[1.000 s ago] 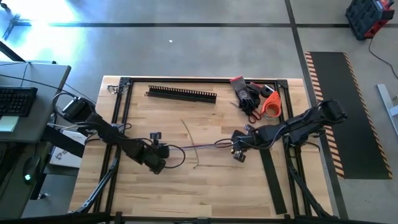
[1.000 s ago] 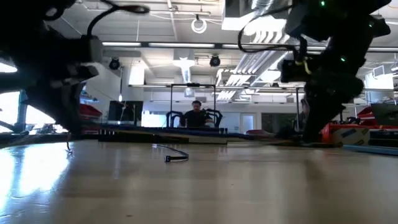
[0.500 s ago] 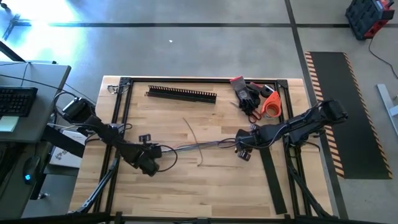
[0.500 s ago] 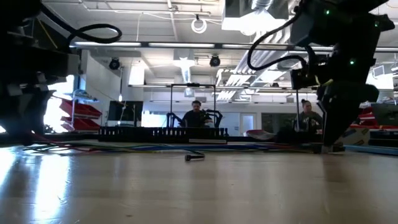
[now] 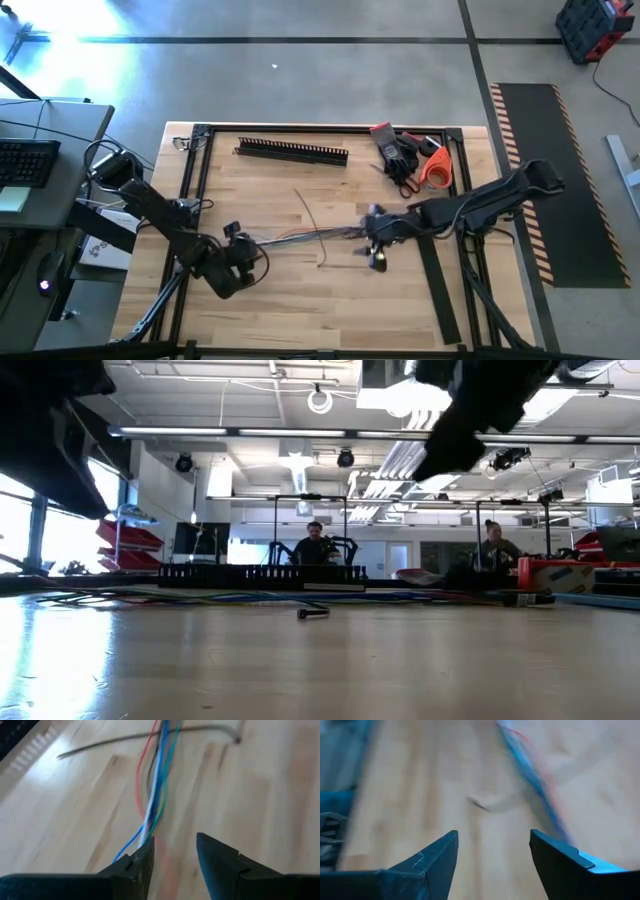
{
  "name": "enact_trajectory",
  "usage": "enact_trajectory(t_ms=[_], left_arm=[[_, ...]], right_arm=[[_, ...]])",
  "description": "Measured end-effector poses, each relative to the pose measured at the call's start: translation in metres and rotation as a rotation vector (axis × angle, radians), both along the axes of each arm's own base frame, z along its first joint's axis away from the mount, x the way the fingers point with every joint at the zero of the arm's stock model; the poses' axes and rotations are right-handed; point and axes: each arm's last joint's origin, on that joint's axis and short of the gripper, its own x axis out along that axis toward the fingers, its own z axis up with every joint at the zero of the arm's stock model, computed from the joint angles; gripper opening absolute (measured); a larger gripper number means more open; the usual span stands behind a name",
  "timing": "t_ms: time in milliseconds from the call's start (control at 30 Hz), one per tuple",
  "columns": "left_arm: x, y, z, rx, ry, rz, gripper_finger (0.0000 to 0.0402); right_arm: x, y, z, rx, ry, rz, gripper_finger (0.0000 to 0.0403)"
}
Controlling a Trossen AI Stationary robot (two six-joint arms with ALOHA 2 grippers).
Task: Ziptie cables
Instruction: Wrap the black zip tie around the cables
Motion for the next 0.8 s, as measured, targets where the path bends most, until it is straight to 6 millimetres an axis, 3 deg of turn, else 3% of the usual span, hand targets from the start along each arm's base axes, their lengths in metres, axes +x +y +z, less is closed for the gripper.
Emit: enact_trajectory(t_ms=[167, 367, 567, 800], left_arm=[[0.004, -0.009, 0.004, -0.058, -0.083, -0.02, 0.012], [0.005, -0.01, 0.003, -0.095, -0.109, 0.004, 0.012], [0.003, -0.008, -0.004, -0.105, -0.115, 0.01, 0.012], [0.002, -0.007, -0.007, -0.113, -0.115, 0.014, 0.012]], right_arm=[[0.034, 0.015, -0.021, 0.003, -0.107, 0.273, 0.022], [0.078, 0.026, -0.047, -0.106, -0.005, 0.442, 0.0194], [0.113, 0.034, -0.062, -0.253, 0.159, 0.535, 0.0158], [0.134, 0.03, -0.081, -0.331, 0.219, 0.542, 0.0113]])
